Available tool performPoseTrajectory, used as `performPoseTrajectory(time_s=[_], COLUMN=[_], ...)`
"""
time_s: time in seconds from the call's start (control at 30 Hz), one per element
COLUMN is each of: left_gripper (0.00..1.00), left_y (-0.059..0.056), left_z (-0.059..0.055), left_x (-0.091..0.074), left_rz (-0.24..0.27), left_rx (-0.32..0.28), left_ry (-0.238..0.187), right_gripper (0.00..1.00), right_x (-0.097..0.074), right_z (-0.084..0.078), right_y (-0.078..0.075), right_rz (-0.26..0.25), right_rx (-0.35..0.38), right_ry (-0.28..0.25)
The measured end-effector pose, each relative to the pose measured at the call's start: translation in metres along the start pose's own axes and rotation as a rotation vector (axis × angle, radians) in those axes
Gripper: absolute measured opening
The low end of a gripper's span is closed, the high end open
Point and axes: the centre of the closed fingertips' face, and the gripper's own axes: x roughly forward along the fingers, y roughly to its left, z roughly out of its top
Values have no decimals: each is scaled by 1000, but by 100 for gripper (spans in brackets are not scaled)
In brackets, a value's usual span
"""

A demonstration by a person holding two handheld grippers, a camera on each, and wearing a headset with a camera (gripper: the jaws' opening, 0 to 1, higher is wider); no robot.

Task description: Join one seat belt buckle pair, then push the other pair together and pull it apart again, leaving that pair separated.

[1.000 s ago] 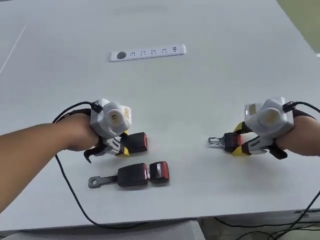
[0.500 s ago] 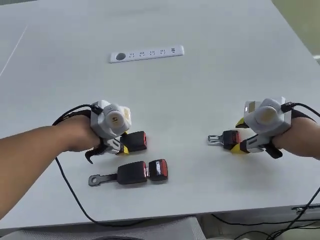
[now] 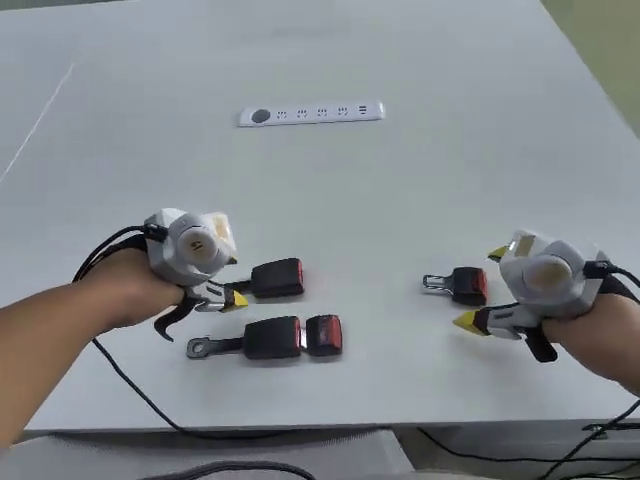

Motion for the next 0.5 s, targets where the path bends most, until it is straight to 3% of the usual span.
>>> performPoseTrajectory(time_s=[0.17, 0.27, 0.37, 0.5], left_gripper=[50, 56, 61, 71], left_y=[-19, -29, -38, -44], left_z=[-4, -22, -36, -58], left_x=[-32, -50, -67, -78], left_rz=[53, 77, 97, 104], left_rx=[-110, -163, -224, -281], left_ry=[-116, -135, -186, -177], right_gripper=[75, 75, 78, 85], right_x=[-10, -17, -32, -48], right_z=[3, -2, -2, -6], right_y=[21, 33, 40, 44], right_rz=[0, 24, 23, 27], right_rx=[12, 57, 49, 70], right_ry=[-41, -48, -70, -97])
